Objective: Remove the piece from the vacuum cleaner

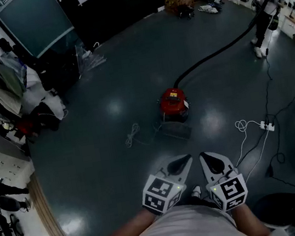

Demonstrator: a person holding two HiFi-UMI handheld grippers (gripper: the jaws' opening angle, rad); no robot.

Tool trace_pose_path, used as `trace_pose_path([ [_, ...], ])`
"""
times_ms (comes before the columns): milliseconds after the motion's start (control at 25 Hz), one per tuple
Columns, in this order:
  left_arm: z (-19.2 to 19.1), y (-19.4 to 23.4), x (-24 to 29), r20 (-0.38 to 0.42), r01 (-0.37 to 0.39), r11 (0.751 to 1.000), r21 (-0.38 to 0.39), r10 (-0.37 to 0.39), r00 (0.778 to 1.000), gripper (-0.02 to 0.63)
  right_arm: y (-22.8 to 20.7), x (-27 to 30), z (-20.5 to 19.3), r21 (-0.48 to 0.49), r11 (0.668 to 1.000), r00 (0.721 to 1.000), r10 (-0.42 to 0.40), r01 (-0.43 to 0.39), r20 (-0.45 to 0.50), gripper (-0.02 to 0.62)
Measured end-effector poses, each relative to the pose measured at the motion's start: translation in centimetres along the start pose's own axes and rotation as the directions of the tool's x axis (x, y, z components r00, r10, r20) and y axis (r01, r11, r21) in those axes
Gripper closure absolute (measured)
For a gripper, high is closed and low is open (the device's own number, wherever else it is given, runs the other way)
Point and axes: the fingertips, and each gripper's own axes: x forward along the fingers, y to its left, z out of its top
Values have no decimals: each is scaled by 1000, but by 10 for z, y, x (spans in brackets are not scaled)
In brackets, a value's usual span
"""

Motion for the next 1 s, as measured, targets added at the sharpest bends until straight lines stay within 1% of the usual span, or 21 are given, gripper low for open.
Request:
trace_pose_path([
  [600, -9, 3, 2, 4, -8, 1000, -21, 8, 1000, 600, 0, 5, -9, 18, 1000, 1000, 23, -23, -20, 580],
  [1000, -21, 39, -22, 3, -19, 1000, -17, 19, 1000, 600, 25, 34, -6, 11, 1000, 1000, 20, -20, -19, 580],
])
